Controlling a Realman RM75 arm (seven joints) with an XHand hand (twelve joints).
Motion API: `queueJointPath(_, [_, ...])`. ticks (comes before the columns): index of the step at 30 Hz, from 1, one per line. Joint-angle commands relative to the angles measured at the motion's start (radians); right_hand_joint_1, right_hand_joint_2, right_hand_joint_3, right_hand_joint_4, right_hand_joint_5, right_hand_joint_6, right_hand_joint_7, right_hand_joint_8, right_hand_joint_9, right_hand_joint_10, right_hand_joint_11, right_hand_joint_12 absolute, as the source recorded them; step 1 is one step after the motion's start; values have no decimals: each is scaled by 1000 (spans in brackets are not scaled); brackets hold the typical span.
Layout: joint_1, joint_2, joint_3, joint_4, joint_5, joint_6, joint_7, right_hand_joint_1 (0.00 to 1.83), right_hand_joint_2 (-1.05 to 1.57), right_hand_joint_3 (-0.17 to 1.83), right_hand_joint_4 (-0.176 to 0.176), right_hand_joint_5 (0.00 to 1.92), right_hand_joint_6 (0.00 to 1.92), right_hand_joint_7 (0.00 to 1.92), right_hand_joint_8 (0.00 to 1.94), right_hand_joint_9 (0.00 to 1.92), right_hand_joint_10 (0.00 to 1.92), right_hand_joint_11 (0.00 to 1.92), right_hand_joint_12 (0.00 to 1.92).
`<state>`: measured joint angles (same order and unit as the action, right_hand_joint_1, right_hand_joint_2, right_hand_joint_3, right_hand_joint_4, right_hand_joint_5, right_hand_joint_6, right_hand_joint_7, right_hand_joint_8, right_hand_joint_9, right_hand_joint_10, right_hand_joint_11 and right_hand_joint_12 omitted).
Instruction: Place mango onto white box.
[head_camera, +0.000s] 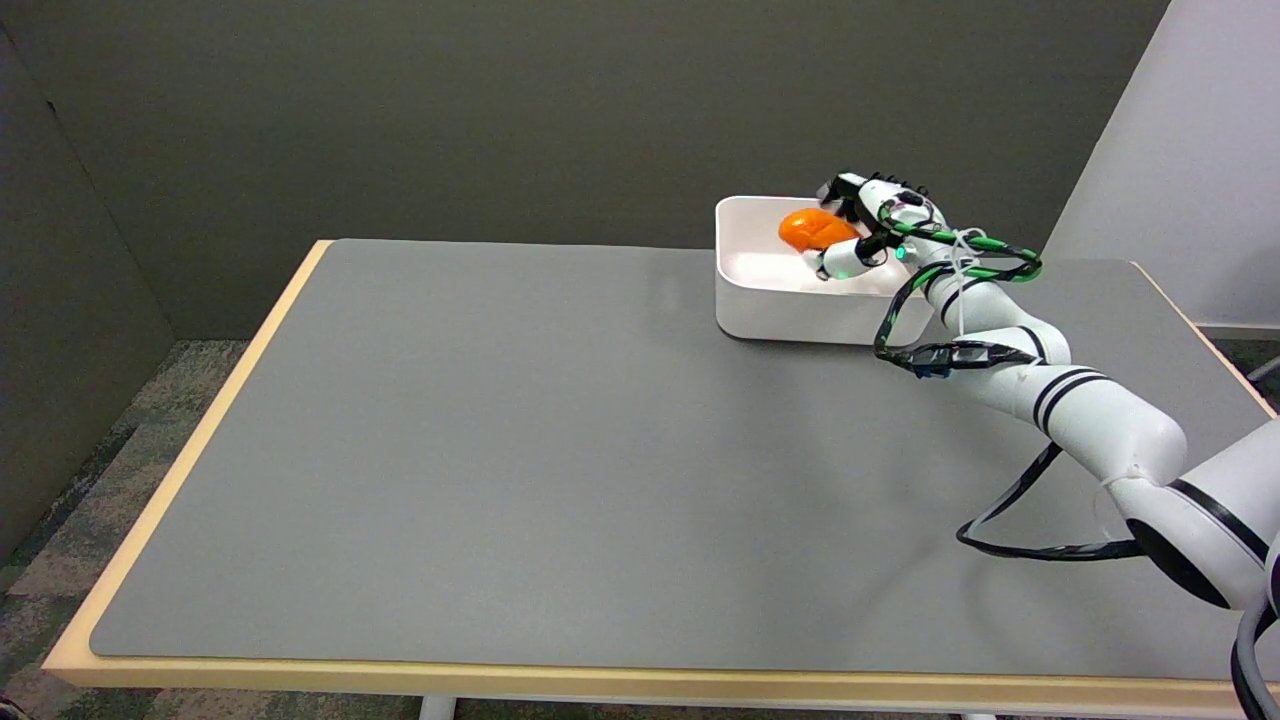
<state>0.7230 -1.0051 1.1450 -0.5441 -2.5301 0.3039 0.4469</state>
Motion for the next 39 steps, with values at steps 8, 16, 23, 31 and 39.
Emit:
queueJointPath(8, [-77, 7, 26, -102, 3, -61, -1, 635, 579, 940, 38, -1, 62, -1, -1, -1, 39, -1, 812])
queueJointPath(16, [-277, -16, 284, -391, 155, -26, -7, 627, 593, 690, 31, -1, -1, -1, -1, -1, -1, -1, 445])
queueJointPath(23, [-456, -27, 424, -709, 524, 60, -93, 644, 598, 658, 61, -1, -1, -1, -1, -1, -1, -1, 197])
queueJointPath(31, [-634, -55, 541, -930, 808, 126, -204, 410, 643, 789, 66, -1, -1, -1, -1, -1, -1, -1, 320])
queueJointPath(39, [-827, -134, 627, -1051, 924, 216, -191, 296, 649, 984, 63, 27, 102, 32, 87, 15, 259, -1, 476])
